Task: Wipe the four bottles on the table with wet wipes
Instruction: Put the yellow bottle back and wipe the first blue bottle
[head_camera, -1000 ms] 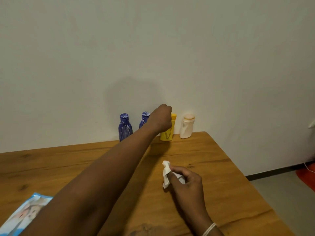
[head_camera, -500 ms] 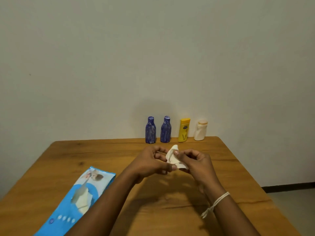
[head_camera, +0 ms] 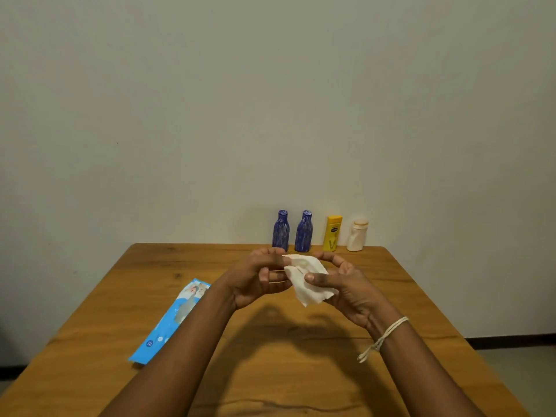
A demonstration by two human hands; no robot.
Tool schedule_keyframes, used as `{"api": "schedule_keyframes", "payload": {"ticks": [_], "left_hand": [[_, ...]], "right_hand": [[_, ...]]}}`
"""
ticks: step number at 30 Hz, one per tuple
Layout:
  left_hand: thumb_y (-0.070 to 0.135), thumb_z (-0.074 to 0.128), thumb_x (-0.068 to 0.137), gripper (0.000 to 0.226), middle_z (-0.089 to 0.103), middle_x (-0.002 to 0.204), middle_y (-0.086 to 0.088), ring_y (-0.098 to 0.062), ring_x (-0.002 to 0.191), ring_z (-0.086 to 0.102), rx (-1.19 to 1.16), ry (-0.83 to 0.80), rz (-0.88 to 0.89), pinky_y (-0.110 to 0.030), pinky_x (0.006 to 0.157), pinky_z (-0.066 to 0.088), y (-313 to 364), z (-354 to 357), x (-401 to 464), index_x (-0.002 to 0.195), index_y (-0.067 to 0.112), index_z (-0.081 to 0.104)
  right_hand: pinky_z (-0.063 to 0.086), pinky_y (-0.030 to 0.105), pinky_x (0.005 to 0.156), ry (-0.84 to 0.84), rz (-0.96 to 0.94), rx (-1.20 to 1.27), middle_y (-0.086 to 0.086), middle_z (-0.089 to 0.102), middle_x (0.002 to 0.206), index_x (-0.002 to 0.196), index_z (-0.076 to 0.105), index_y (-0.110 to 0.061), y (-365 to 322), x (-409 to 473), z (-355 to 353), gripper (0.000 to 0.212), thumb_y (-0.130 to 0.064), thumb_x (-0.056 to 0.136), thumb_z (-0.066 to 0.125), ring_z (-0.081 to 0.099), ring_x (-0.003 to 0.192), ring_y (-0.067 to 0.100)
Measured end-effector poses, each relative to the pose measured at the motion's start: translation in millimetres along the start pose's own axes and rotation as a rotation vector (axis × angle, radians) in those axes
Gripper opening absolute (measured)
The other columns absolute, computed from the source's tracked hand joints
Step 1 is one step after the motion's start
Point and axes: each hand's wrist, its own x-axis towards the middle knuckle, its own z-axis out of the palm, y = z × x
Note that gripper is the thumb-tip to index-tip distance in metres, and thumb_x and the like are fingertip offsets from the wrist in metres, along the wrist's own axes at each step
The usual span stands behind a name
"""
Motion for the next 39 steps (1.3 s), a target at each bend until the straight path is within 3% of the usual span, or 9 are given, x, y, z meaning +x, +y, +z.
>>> {"api": "schedule_keyframes", "payload": {"ticks": [6,11,17,21,24,29,31,34,39], "left_hand": [[-0.015,0.069,0.080,0.057,0.058,0.129,-0.021,-0.032,0.109,0.065,0.076,0.039,0.030,-0.036,0.079,0.061,-2.9,-2.4,-15.6,0.129,0.010,0.053],[0.028,0.078,0.075,0.057,0.067,0.111,-0.009,-0.023,0.095,0.062,0.209,-0.115,-0.030,-0.033,0.077,0.052,-4.6,-6.5,-24.3,0.127,0.009,0.064],[0.036,0.074,0.085,0.030,0.069,0.099,-0.006,-0.016,0.086,0.063,0.284,-0.160,-0.100,-0.029,0.074,0.052,-4.7,-2.6,-27.0,0.106,0.014,0.072],[0.026,0.079,0.071,0.023,0.064,0.084,-0.005,-0.015,0.077,0.060,0.290,-0.201,-0.123,-0.029,0.070,0.049,-6.6,-4.9,-26.6,0.085,0.012,0.067],[0.023,0.078,0.075,0.028,0.062,0.096,-0.012,-0.022,0.086,0.060,0.228,-0.135,-0.053,-0.033,0.071,0.052,-8.8,-9.3,-25.8,0.093,0.008,0.063],[0.017,0.069,0.092,0.016,0.072,0.098,-0.008,-0.021,0.087,0.069,0.272,-0.043,0.051,-0.032,0.069,0.059,-8.8,-7.1,-29.8,0.105,0.010,0.065],[0.018,0.068,0.092,0.026,0.073,0.106,-0.011,-0.022,0.090,0.071,0.279,-0.022,0.074,-0.034,0.073,0.059,-9.9,-5.7,-30.6,0.116,0.008,0.064],[0.012,0.071,0.089,0.037,0.072,0.115,-0.012,-0.024,0.099,0.072,0.224,-0.004,0.091,-0.036,0.079,0.060,-12.0,-4.7,-33.4,0.125,0.011,0.061],[-0.009,0.077,0.076,0.047,0.073,0.114,-0.012,-0.023,0.104,0.072,0.294,-0.009,0.070,-0.035,0.083,0.061,-11.7,-10.8,-39.2,0.119,0.008,0.064]], "right_hand": [[0.058,0.041,0.077,-0.003,-0.034,-0.073,0.013,0.073,0.103,0.109,0.069,-0.006,-3.9,-9.8,9.6,0.036,-0.014,0.074,0.076,0.067,0.094,0.029],[0.061,0.037,0.071,-0.080,-0.049,-0.192,0.016,0.074,0.100,0.111,0.068,-0.007,-9.7,-15.2,12.1,0.035,0.012,0.082,0.065,0.070,0.087,0.028],[0.060,0.043,0.070,-0.180,0.007,-0.188,0.034,0.064,0.110,0.122,0.064,-0.012,-10.8,-13.6,5.7,0.051,0.016,0.079,0.063,0.063,0.094,0.043],[0.060,0.040,0.065,-0.134,0.050,-0.219,0.018,0.072,0.082,0.123,0.061,-0.006,-12.3,-18.5,3.5,0.054,0.014,0.074,0.072,0.069,0.076,0.032],[0.063,0.040,0.073,-0.167,0.183,-0.272,0.021,0.073,0.106,0.116,0.065,0.001,-11.8,-21.7,-0.4,0.051,0.000,0.067,0.081,0.071,0.090,0.033],[0.053,0.048,0.094,-0.108,0.142,-0.163,0.022,0.072,0.113,0.099,0.077,-0.001,-3.7,-22.5,-4.5,0.026,0.001,0.074,0.075,0.069,0.100,0.034],[0.057,0.047,0.087,-0.089,0.099,-0.104,0.022,0.073,0.110,0.097,0.078,-0.004,-2.1,-22.7,-2.7,0.022,0.002,0.077,0.071,0.070,0.096,0.034],[0.062,0.044,0.077,-0.078,0.040,-0.069,0.022,0.072,0.114,0.114,0.069,-0.003,-2.5,-21.3,0.3,0.037,0.002,0.078,0.070,0.071,0.099,0.037],[0.061,0.043,0.082,-0.083,-0.036,-0.106,0.020,0.072,0.116,0.117,0.068,-0.003,-5.4,-22.5,0.3,0.038,-0.002,0.079,0.069,0.071,0.101,0.034]]}}
